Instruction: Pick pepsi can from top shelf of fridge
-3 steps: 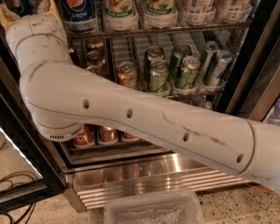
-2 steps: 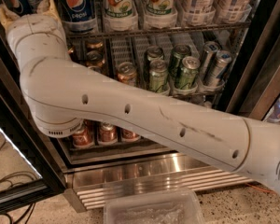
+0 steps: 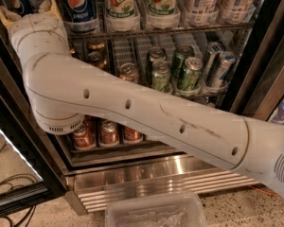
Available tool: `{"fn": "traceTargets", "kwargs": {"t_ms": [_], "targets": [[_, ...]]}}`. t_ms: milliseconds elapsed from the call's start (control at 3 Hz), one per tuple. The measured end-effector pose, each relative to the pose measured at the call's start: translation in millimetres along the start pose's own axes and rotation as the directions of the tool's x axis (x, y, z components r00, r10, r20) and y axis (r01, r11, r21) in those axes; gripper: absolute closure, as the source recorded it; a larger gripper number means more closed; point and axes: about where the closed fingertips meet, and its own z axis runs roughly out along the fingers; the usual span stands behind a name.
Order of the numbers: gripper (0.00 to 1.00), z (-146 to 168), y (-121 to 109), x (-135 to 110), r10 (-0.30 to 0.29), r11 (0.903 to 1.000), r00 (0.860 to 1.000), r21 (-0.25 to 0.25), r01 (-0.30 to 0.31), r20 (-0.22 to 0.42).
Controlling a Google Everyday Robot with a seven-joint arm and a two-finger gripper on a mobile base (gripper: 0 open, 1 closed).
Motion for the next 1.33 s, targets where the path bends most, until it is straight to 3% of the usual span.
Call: {"fn": "traceTargets", "kwargs": {"t_ms": [1000,1333], "targets": [[0.99,1.5,-7.5,-2.7,0.005,1.0,1.0,0.007,-0.005,0.007],[1.0,-2.1,-16.6,-10.6,0.009,0.9996,0.998,0.027,-0.01,0.058]]}}
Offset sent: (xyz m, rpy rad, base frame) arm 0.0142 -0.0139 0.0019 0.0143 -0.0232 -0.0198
